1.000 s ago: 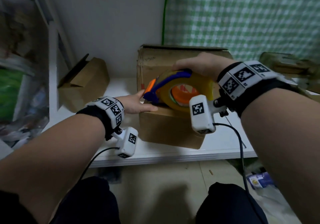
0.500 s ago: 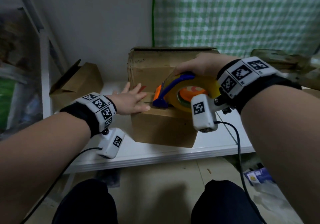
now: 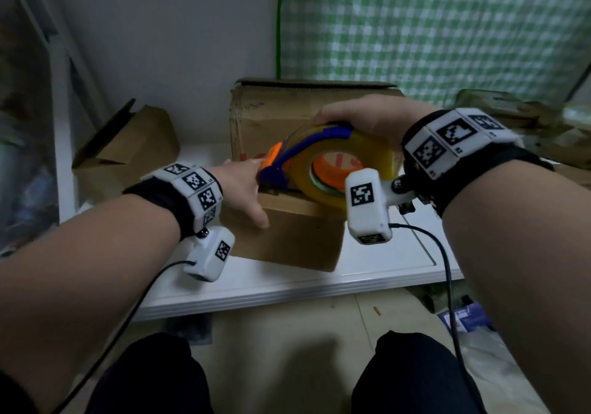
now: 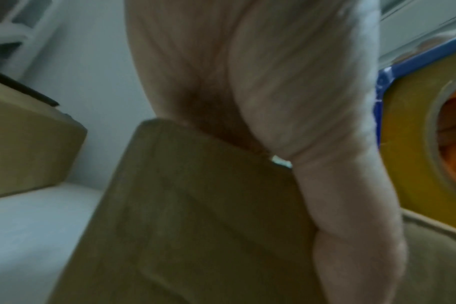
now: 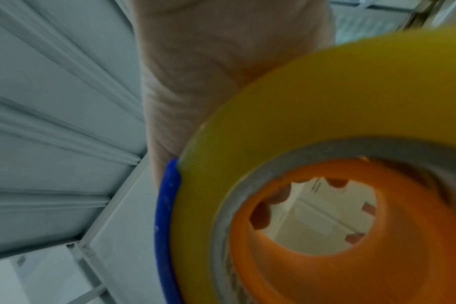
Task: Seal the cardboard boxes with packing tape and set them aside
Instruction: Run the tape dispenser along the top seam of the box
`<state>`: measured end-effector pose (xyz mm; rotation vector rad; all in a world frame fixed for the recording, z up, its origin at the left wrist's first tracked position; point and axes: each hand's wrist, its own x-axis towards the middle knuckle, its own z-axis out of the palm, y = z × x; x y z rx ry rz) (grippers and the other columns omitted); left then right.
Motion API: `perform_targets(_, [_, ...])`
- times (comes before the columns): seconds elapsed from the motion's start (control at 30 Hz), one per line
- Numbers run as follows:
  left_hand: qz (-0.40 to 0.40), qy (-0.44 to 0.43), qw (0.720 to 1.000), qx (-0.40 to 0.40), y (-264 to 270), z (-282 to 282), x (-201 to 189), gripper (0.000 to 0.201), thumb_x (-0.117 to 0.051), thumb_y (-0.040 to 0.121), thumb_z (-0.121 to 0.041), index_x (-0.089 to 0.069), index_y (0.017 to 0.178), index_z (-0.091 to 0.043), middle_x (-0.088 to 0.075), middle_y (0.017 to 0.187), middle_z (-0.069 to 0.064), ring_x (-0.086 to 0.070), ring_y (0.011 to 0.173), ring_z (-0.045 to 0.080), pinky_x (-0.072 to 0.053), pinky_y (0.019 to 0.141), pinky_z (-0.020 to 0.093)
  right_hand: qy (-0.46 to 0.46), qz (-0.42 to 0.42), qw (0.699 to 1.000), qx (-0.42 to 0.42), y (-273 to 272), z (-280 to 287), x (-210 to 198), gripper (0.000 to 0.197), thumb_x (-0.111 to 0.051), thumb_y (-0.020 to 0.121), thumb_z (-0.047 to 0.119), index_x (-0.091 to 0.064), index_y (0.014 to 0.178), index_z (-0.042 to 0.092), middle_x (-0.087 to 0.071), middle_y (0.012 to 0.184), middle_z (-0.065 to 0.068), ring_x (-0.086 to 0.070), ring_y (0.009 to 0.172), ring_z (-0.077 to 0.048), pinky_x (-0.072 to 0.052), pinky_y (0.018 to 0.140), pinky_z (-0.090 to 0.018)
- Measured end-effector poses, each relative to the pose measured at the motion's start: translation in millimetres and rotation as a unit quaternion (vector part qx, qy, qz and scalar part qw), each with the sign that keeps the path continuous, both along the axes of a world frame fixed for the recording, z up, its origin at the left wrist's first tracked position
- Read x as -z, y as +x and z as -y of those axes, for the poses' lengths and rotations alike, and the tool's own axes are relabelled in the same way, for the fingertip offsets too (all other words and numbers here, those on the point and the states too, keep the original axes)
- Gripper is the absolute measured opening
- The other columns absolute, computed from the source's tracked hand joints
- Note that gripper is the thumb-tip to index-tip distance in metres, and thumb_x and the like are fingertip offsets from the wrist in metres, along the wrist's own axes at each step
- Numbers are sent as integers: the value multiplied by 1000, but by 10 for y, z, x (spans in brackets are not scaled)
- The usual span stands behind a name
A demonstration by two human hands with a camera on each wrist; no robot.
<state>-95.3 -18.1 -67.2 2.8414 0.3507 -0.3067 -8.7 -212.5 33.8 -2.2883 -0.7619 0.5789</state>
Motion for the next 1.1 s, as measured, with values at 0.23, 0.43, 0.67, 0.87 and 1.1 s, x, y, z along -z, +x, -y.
perform_targets(0.23, [-12,-4,999,-30,-76,-228,-9,90,-92,45,-40,-40,118,-33,-54,117,-6,-51,110,20,-44,100,40,1,20,999,-49,-62,-122,17,36,-58,83,55,-68,73,22,-71,83,-4,-66,75,-18,-52,80,-33])
perform_targets(0.43, [-29,50,998,17,-37,-170,-75,108,-91,49,-33,-29,137,-26,-46,125,-3,-47,107,16,-40,98,36,-46,1,998,-41,287,308,124,53,-63,56,70,-75,75,21,-73,83,-6,-67,82,-28,-50,94,-48])
perform_targets(0.67, [-112,143,983,19,73,40,-116,130,-87,50,-50,-8,149,-20,-22,154,1,-24,139,19,-15,116,50,-31,5,999,-7,363,520,357,42,-65,70,60,-69,71,19,-70,84,-9,-65,87,-26,-50,89,-40])
perform_targets(0.87, [-56,30,995,73,334,462,-62,116,-89,49,-49,-25,144,-31,-34,146,-6,-33,135,19,-21,115,48,18,-6,1000,13,336,603,448,37,-62,80,55,-64,68,20,-66,86,-8,-61,83,-22,-47,75,-30])
perform_targets(1.1, [-79,57,994,50,381,413,-5,117,-88,54,-38,-16,146,-32,-23,151,-6,-26,138,21,-7,116,53,85,-122,989,6,454,785,800,62,-69,61,66,-73,99,16,-74,96,-10,-69,93,-30,-51,94,-46])
